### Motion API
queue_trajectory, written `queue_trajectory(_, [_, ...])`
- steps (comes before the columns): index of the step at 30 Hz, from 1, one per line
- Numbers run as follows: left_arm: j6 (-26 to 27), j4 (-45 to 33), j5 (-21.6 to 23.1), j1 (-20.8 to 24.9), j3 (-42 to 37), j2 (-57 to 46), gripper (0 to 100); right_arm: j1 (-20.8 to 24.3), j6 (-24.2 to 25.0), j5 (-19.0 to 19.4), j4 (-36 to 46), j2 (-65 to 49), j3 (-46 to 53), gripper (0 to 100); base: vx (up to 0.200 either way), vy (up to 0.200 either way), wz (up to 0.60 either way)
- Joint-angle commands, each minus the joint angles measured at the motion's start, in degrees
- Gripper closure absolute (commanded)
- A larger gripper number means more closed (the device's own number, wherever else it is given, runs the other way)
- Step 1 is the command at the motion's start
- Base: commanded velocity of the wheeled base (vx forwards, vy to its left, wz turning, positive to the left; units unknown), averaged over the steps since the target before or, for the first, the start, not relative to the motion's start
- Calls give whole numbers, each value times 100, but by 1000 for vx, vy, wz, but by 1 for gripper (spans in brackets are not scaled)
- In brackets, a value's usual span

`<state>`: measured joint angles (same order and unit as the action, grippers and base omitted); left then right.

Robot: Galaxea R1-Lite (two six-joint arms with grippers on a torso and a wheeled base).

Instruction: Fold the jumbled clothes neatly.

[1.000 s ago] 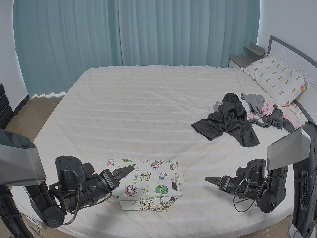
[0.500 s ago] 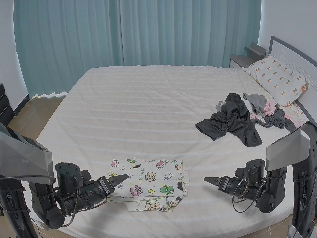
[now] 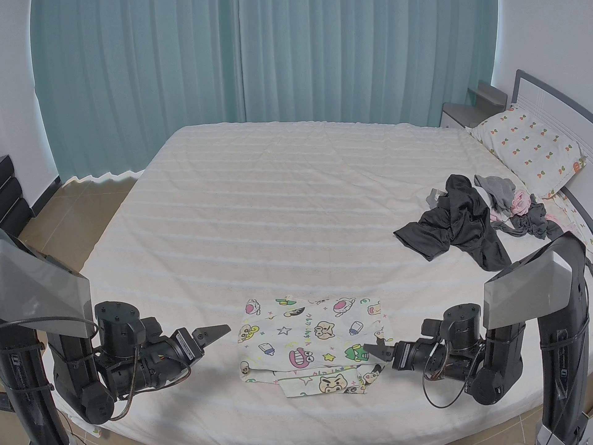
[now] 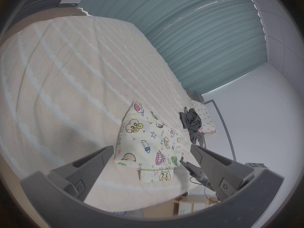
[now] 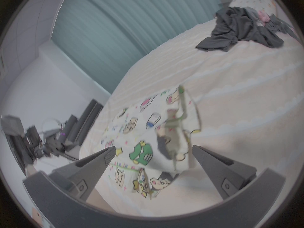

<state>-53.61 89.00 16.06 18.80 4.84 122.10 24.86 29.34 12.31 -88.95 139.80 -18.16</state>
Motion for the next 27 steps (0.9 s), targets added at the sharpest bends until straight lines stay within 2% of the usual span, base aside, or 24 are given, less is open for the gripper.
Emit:
queue_trajectory(1, [18, 100, 319, -140, -159, 15, 0, -16, -271, 175, -52, 223, 261, 0, 0, 0, 0])
queue_trajectory(16, [26, 100, 346, -175, -141, 86, 0, -367, -324, 245, -52, 65, -12, 0, 0, 0, 0])
queue_trajectory(27, [26, 100, 354, -175, -106, 130, 0, -218, -324, 272, -52, -76, -12, 0, 0, 0, 0])
